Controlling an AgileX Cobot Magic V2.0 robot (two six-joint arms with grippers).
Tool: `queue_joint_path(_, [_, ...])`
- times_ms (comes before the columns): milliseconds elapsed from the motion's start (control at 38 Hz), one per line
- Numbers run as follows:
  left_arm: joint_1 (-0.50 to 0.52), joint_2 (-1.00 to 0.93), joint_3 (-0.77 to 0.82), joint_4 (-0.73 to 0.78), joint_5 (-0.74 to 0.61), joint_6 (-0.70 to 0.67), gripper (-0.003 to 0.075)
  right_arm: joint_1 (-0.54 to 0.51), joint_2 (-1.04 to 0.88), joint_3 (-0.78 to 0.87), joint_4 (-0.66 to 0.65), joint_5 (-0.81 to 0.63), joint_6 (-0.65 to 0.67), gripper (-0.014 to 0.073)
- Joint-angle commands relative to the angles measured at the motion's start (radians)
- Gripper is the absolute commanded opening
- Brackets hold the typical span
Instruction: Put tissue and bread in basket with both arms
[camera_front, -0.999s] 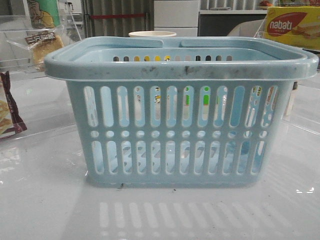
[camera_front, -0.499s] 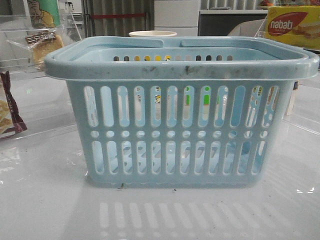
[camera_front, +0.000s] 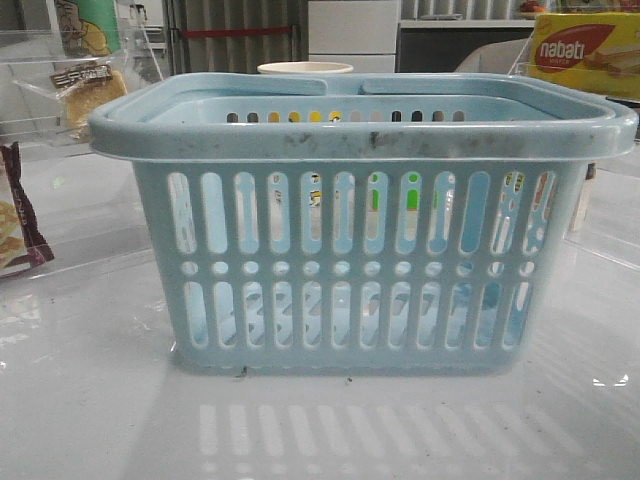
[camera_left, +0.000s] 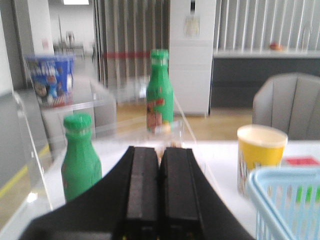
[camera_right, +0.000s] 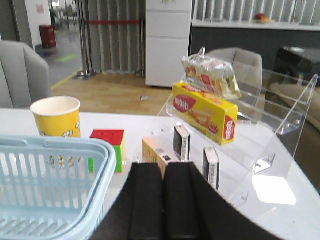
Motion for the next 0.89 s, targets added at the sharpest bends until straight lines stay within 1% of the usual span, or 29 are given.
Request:
queue_joint_path(0, [-0.006,0.075,-0.049,-0.003,0.019,-0.009,0.009,-0.006,0.073,-0.052,-0.013,0.0,-0.007,0.0053])
queue_joint_path(184, [-0.006,0.158,-0.047,-0.003,0.133,-0.009,0.009,-0.006,0.166,-0.05,-0.013,0.115,-0.007,0.0053])
queue_joint_path(394, [-0.006,0.22,-0.017,-0.003,0.201,-0.009,0.009,-0.006,0.245,-0.025,-0.013,0.154,-0.007,0.0053])
queue_joint_path(710, [-0.006,0.24,0.007,-0.003,0.199,-0.009,0.009,-0.006,0.289,0.026,-0.013,0.159,-0.007,0.0054])
queue_joint_path(788, [-0.006,0.24,0.007,-0.003,0.199,-0.009,0.0091,-0.006,0.291,0.026,-0.014,0.159,-0.007,0.008])
queue_joint_path(867, [-0.006,0.24,0.007,-0.003,0.199,-0.009,0.0117,-0.006,0.291,0.026,-0.014,0.159,-0.007,0.0165])
